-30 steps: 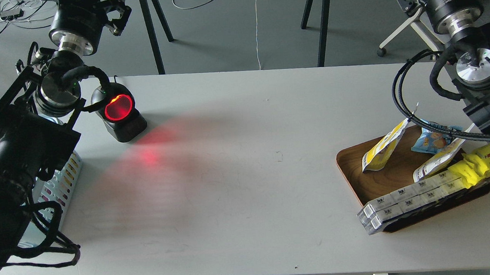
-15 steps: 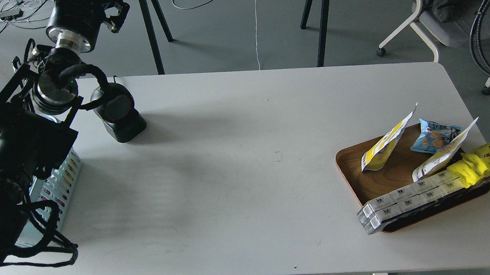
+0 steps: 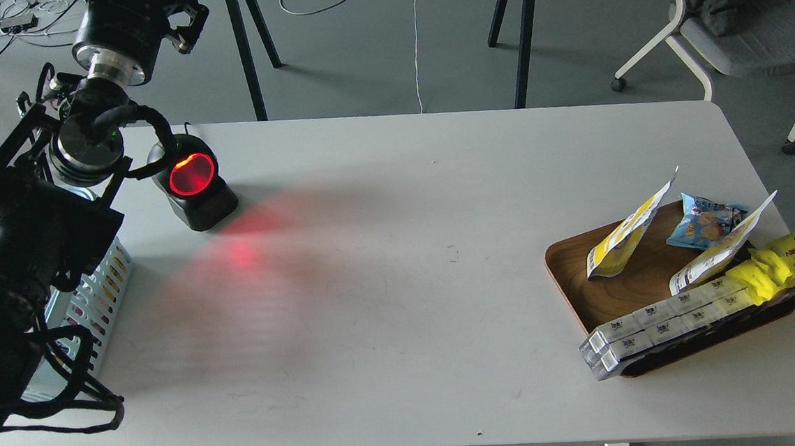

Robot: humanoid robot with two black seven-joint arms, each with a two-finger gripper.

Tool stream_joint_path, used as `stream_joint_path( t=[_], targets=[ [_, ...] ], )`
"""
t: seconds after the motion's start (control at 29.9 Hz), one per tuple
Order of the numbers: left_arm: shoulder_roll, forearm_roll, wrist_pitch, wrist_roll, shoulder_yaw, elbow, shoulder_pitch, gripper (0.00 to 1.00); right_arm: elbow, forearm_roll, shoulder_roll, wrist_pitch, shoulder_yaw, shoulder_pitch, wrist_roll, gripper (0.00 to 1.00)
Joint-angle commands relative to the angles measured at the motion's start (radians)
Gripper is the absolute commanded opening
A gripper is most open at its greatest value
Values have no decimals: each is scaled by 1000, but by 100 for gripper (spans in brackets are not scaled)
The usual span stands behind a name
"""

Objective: Scan snack and place in basket

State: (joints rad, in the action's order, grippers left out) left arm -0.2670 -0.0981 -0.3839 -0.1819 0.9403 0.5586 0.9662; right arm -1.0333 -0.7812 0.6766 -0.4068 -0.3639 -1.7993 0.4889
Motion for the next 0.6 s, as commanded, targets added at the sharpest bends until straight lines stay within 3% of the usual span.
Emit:
stream_joint_path(
  t=[0.0,0.27,0.57],
  targets=[
    [0,1,0,-2,0,0,0,100,-108,-85,9,14,-87,-67,0,99],
    [3,2,0,-4,0,0,-3,100,-174,-432,0,150,-262,-156,0,99],
    [0,3,-1,-10,0,-3,-3,100,-341,-627,0,166,-388,-244,0,99]
  ],
)
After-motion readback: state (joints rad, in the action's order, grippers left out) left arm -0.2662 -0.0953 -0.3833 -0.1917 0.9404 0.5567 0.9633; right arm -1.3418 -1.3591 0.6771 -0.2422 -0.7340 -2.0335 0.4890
